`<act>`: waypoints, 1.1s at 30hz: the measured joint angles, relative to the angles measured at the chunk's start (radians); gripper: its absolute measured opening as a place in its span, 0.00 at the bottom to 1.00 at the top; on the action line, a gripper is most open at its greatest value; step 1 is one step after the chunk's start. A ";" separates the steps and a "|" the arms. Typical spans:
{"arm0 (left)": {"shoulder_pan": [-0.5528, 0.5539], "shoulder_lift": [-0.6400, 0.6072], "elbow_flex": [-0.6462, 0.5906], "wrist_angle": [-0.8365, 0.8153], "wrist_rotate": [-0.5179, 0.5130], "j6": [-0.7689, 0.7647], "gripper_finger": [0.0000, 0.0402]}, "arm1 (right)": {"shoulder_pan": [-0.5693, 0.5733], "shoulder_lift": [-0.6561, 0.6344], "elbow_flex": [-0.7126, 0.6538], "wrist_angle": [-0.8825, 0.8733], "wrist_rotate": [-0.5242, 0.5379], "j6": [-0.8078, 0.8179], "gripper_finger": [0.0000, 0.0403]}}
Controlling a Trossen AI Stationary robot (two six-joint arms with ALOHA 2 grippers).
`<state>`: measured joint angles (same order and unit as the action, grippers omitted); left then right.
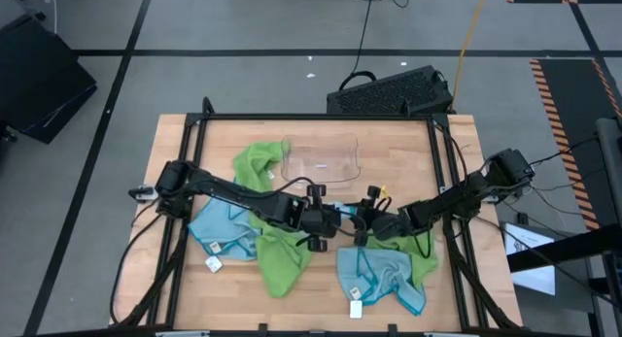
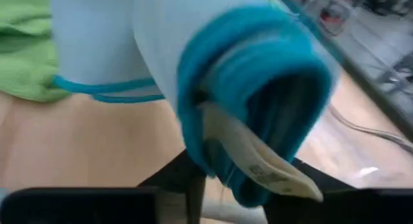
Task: Fold microfiber towels
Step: Put the folded top right blue microfiber cloth into the transparent bin
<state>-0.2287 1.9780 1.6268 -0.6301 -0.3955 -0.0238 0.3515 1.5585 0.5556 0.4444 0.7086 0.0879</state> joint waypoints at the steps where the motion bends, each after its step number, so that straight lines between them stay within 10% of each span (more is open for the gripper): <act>1: 0.000 -0.001 0.000 0.000 -0.002 0.000 0.06 | 0.000 0.000 0.000 -0.011 0.022 0.000 0.24; 8: 0.000 -0.007 0.000 -0.032 0.000 0.000 0.02 | 0.000 0.000 0.000 -0.032 0.076 -0.050 0.22; 22: 0.008 -0.007 0.000 -0.057 0.005 -0.007 0.02 | 0.012 0.000 0.000 -0.093 -0.038 -0.037 0.72; 33: 0.007 -0.007 0.000 -0.055 0.006 -0.010 0.03 | 0.030 0.000 0.000 0.130 -0.055 -0.050 0.83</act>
<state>-0.2213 1.9709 1.6272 -0.6850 -0.3898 -0.0343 0.3813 1.5585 0.5556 0.5743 0.6534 0.0383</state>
